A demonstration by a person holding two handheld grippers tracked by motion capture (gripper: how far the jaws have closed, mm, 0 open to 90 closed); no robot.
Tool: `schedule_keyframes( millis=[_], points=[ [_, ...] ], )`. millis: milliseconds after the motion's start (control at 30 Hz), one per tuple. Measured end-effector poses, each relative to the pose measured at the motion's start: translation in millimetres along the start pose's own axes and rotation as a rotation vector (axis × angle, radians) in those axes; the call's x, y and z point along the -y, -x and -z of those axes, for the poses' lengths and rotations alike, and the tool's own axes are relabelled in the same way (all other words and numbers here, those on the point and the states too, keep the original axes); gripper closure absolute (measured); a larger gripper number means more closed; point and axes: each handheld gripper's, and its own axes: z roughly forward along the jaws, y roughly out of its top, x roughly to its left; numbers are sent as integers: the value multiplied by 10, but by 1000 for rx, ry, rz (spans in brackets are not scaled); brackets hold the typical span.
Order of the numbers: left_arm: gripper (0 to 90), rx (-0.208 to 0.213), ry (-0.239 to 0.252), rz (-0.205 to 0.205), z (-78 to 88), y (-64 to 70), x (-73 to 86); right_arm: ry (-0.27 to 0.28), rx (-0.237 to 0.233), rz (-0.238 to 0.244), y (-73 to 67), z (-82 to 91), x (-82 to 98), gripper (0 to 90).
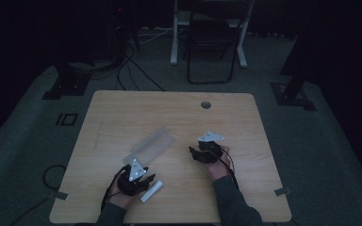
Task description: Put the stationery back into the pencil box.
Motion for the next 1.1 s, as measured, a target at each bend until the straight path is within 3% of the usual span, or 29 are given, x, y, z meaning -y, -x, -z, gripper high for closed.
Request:
schedule_keyframes(
  millis=[333, 500, 1100],
  points=[
    [585, 36, 7, -2, 54, 57, -12, -42, 33, 34, 49, 166, 289, 476],
    [585, 52, 2, -2, 80, 96, -14, -52, 48, 20, 100, 241, 421, 474],
    [587, 106, -14, -3, 266, 268, 92, -49, 53, 8, 170, 441, 641, 469]
  ],
)
